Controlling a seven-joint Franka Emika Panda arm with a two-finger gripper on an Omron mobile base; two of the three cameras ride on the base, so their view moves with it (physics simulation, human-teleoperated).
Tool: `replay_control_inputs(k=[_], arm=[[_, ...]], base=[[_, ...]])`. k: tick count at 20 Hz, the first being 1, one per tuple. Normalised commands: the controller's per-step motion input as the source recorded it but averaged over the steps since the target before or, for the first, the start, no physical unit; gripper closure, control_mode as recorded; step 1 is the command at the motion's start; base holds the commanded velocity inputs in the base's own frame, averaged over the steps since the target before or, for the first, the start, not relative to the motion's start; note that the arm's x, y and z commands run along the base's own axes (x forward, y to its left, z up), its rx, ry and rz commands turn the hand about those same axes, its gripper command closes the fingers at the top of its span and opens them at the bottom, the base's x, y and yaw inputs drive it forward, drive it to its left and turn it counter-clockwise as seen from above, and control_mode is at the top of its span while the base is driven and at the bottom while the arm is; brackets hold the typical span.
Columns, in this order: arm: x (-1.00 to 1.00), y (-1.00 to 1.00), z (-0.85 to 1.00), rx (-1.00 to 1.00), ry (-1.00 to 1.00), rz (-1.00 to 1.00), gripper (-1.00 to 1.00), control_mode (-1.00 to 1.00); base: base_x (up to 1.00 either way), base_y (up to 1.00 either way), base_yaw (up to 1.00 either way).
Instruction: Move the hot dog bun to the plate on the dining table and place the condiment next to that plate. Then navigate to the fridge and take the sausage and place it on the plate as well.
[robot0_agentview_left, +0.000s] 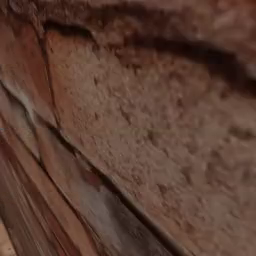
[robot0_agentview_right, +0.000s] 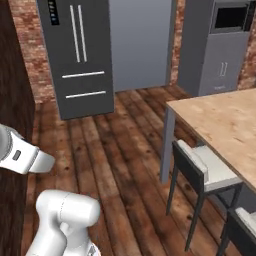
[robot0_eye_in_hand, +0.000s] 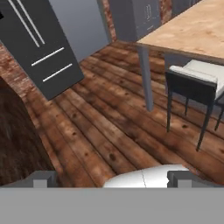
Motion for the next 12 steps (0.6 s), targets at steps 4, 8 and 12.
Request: replay_control_inputs(k=[4,8,12], arm=[[0.00,0.00,0.00,0.00,0.00,0.00,-1.00,1.00],[0.00,0.00,0.00,0.00,0.00,0.00,-1.00,1.00],[0.00,0.00,0.00,0.00,0.00,0.00,-1.00,1.00]], base=[[0.62,0.46,0.44],[1.00,0.04,0.33],[1.00,-0.06,0.26]])
